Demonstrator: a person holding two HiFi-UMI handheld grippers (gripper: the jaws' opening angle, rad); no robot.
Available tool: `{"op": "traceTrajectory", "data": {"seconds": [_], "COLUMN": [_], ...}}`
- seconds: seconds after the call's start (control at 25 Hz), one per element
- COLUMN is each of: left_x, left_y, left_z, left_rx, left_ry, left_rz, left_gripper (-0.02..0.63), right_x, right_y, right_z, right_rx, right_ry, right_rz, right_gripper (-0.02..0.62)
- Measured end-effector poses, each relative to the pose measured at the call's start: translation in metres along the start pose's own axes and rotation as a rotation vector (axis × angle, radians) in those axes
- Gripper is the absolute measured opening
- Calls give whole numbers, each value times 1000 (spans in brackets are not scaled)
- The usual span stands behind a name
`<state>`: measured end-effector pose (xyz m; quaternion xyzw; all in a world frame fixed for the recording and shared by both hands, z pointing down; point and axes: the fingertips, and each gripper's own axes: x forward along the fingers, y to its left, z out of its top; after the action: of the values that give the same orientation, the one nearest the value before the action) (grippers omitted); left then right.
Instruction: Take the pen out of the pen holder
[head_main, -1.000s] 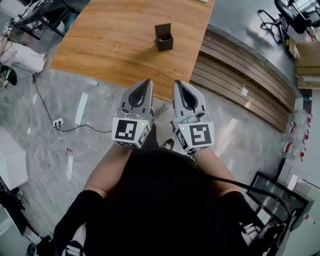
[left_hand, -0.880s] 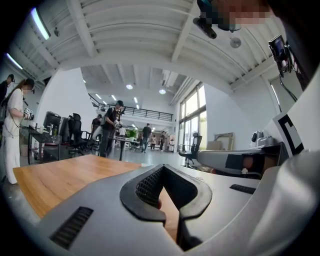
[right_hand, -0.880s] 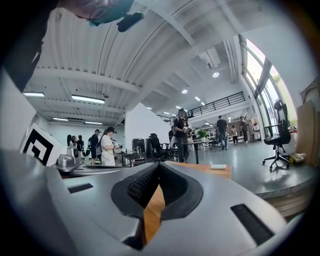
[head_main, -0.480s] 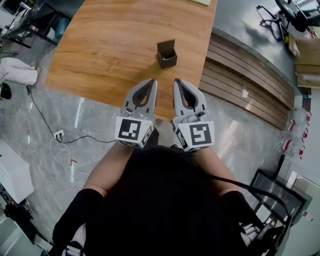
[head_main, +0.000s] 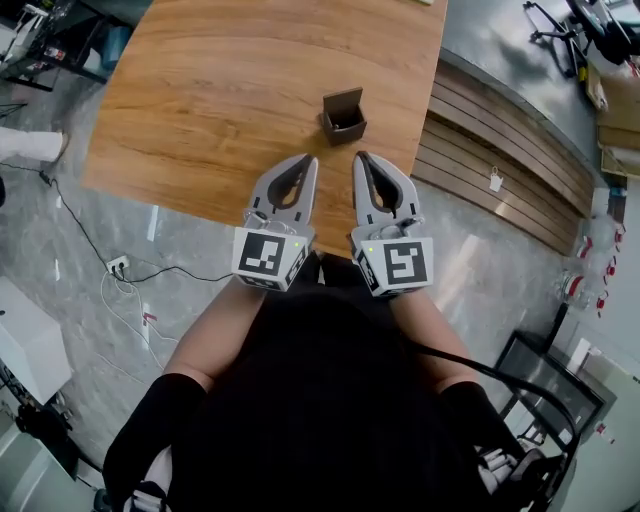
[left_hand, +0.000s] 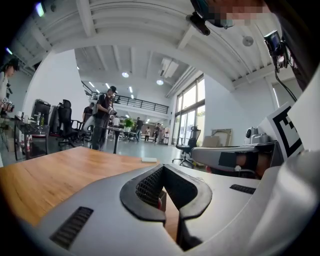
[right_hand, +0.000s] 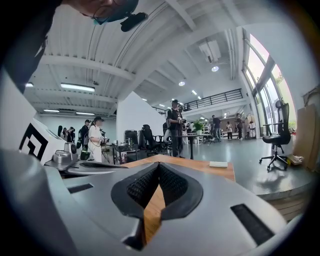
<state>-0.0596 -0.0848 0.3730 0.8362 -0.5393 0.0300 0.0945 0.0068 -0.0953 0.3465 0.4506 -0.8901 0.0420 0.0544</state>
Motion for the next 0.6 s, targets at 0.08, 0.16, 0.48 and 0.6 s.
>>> {"op": "traceTrajectory", "data": {"seconds": [0.08, 0.16, 0.48, 0.6], "left_x": [8, 14, 38, 45], "left_y": [3, 7, 22, 28], "left_z": [-6, -11, -41, -53], "left_rx": [-10, -18, -44, -58], "left_ry": [21, 39, 102, 127], "left_rz": [7, 14, 40, 45], "left_gripper": [0, 0, 0, 0], "right_x": [8, 16, 54, 66], "right_y": [-6, -11, -21, -20], "right_z": [-8, -15, -63, -89], "right_rx": [7, 14, 15, 1], "right_ry": [22, 40, 160, 246], "right_rz": [12, 24, 76, 111], "right_gripper": [14, 14, 14, 15]}}
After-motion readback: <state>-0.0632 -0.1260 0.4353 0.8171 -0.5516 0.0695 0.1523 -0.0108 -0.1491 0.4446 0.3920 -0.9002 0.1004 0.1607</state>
